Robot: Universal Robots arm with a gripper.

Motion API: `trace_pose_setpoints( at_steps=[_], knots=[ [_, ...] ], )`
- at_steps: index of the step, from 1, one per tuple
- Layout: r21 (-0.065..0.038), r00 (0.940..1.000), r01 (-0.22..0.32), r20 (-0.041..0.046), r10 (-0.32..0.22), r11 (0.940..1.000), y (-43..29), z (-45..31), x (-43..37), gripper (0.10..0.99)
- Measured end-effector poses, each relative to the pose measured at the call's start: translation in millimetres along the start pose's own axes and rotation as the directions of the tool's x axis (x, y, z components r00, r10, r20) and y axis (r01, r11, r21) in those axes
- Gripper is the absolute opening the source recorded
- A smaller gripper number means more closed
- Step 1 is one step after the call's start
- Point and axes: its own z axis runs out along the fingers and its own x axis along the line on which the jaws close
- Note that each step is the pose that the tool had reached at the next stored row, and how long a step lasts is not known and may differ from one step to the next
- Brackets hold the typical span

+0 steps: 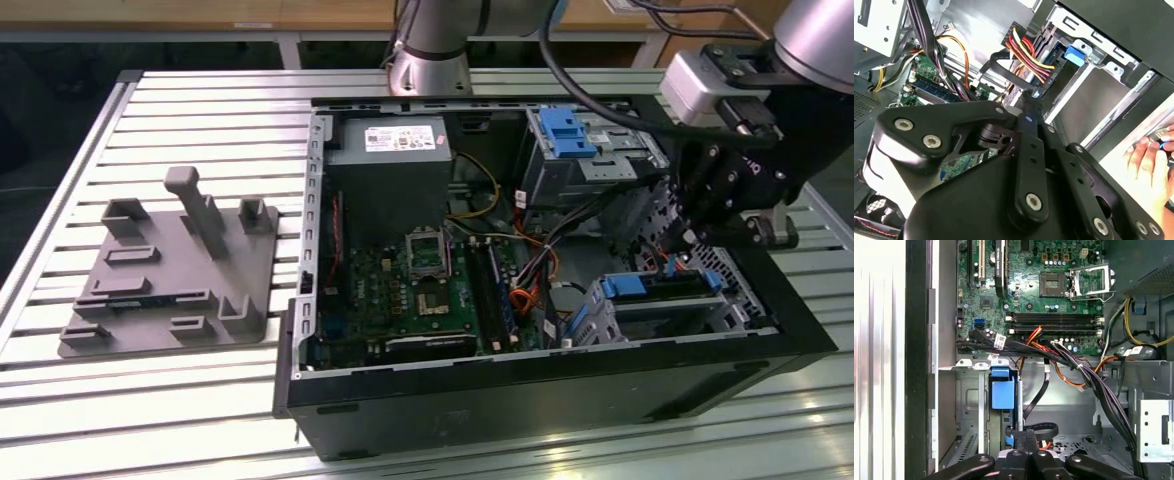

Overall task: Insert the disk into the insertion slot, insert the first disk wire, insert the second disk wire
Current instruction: 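Insert the second disk wire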

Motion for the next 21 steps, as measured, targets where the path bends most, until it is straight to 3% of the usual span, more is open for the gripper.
trace_pose_setpoints(
  at_steps=[11,12,13,14,15,17,21],
  knots=[
    [0.0,1.0,-0.002,0.0002,0.002,1.0,0.1,-1.4,-2.6,0.114],
    [0.0,1.0,-0.002,0.0003,0.002,1.0,0.1,-1.4,-2.6,0.169],
    [0.0,1.0,-0.002,0.0004,0.002,1.0,0.1,-1.4,-2.6,0.169],
    [0.0,1.0,-0.002,0.0006,0.002,1.0,0.1,-1.4,-2.6,0.239],
    [0.001,1.0,-0.002,0.0006,0.002,1.0,0.1,-1.9,-2.5,0.239],
    [0.001,1.0,-0.002,0.0015,0.002,1.0,0.1,-5.2,-2.7,0.239],
    [0.001,1.0,-0.002,0.0021,0.002,1.0,0.5,-20.0,-4.7,0.239]
  ],
)
